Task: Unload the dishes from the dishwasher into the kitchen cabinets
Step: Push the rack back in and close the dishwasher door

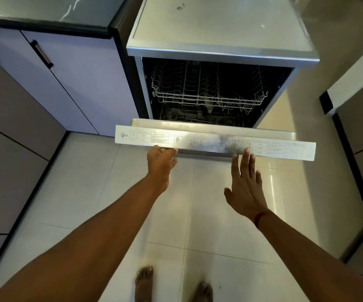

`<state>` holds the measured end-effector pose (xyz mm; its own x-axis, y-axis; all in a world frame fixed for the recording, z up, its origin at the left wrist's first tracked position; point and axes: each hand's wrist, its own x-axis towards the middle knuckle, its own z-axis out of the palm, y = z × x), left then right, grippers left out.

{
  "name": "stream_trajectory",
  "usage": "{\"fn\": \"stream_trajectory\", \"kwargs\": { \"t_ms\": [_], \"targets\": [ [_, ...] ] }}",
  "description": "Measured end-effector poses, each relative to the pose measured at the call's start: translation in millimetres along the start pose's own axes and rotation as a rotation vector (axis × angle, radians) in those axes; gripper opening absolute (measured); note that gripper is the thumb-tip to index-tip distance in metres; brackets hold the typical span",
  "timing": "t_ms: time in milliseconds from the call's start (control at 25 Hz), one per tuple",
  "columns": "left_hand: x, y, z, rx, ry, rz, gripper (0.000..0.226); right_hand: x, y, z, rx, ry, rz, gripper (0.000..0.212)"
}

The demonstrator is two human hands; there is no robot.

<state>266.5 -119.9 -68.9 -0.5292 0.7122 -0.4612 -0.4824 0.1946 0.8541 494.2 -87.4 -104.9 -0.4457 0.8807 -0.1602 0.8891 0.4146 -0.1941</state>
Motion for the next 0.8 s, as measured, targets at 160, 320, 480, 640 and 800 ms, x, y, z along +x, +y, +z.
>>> {"fn": "stream_trajectory", "kwargs": {
  "t_ms": [160,320,480,640,800],
  "targets": [
    [22.8,7.4,-5.7,0.47,-0.152,0.05,0.038,39.1,7.6,-27.6,-0.077,-0.073,0.008,0.101],
    [22.2,8.4,-4.2,1.006,0.019,0.245,0.052,58.1,14.7,-32.9,-0.118,-0.109,0.033,0.1],
    [34.1,22.0,-15.3,1.617,0.135,0.848,0.059,69.1,18.9,-42.7,-0.117,-0.079,0.007,0.102],
    [58.8,34.0,-13.7,1.861,-0.225,0.719,0.076,87.3,32.9,-63.9,-0.161,-0.093,-0.055,0.107],
    [69.3,40.4,4.1,1.881,-0.249,0.604,0.09,108.4,39.5,-77.3,-0.195,-0.113,-0.101,0.108]
  ]
}}
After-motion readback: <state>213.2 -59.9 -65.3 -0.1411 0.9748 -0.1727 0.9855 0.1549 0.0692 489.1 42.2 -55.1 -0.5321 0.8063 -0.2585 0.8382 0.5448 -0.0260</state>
